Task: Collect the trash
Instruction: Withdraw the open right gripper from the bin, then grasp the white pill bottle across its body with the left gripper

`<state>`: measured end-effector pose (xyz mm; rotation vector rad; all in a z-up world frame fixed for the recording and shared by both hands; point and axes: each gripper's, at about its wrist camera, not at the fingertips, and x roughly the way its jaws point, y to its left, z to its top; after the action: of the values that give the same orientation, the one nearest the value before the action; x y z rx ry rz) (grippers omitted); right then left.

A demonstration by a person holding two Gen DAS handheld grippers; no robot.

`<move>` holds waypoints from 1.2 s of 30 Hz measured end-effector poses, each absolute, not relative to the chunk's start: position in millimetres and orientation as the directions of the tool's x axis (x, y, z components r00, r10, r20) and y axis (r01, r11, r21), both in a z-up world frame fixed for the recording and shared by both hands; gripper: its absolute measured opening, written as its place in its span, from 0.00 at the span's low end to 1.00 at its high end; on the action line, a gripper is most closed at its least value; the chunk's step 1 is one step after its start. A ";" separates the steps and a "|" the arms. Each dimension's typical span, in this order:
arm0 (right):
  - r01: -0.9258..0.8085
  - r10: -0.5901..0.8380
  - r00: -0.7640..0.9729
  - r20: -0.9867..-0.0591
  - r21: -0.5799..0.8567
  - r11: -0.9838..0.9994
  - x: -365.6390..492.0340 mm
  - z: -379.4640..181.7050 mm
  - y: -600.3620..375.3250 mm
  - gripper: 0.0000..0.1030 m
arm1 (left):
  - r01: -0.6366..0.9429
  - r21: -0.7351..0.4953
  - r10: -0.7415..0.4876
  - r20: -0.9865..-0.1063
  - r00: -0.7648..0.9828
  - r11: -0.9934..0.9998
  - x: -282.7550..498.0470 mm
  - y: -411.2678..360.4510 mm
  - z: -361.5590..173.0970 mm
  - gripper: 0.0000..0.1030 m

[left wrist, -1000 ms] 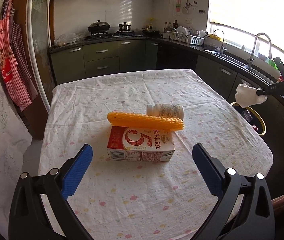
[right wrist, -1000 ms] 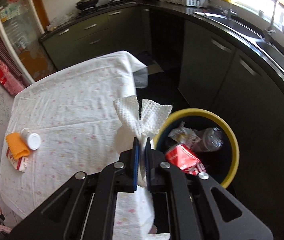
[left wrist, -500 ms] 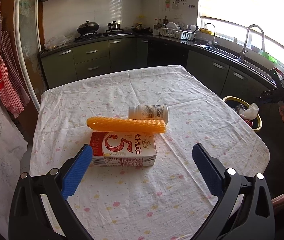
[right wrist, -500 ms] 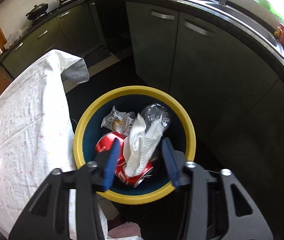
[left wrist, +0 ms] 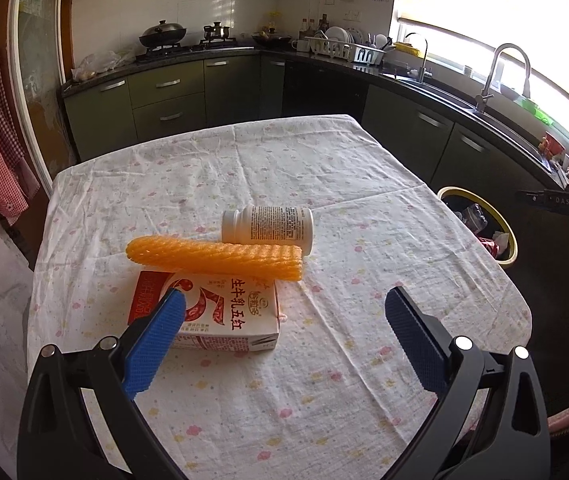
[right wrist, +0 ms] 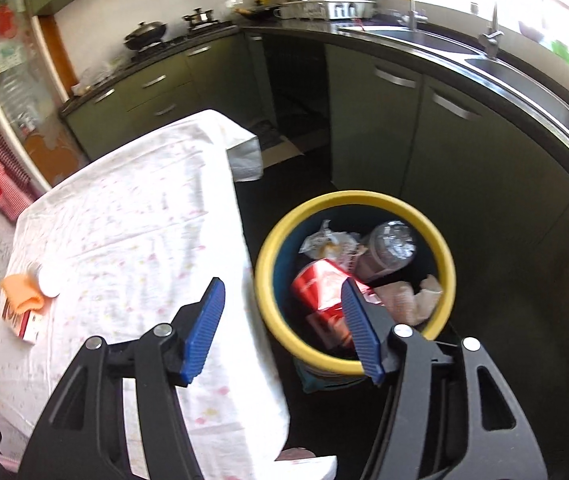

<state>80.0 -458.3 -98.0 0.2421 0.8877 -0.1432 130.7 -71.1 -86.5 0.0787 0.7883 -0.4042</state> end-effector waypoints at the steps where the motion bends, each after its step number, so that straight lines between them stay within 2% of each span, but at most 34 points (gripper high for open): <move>1: 0.208 -0.003 0.625 -0.780 0.163 0.965 80.2 -99.8 -453.0 0.57 | 0.382 -0.090 -0.328 -0.709 0.624 0.920 136.6 -74.2 -86.3 0.96; 8: 0.157 0.076 0.610 -0.788 0.215 0.964 85.6 -115.1 -429.9 0.57 | 0.405 -0.095 -0.337 -0.737 0.585 0.909 180.6 -101.5 -82.7 0.96; 16: 0.117 0.127 0.589 -0.798 0.240 0.964 95.8 -129.3 -415.8 0.57 | 0.365 -0.147 -0.319 -0.822 0.471 0.919 241.8 -115.6 -105.9 0.96; 27: 0.103 0.148 0.575 -0.804 0.250 0.963 102.7 -135.9 -412.7 0.57 | 0.332 -0.122 -0.266 -0.860 0.436 0.935 265.2 -122.3 -134.4 0.96; 31: 0.100 0.156 0.568 -0.808 0.256 0.962 103.8 -139.5 -411.4 0.57 | 0.367 -0.078 -0.243 -0.871 0.427 0.927 271.8 -127.8 -137.9 0.95; 36: 0.098 0.160 0.562 -0.812 0.258 0.961 102.9 -141.2 -411.6 0.58 | 0.498 -0.002 -0.239 -0.879 0.412 0.867 276.8 -135.1 -133.7 0.96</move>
<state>102.9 -411.6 -141.2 0.2887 0.9776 0.0369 276.8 -135.1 -133.7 0.2779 1.0491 -0.4710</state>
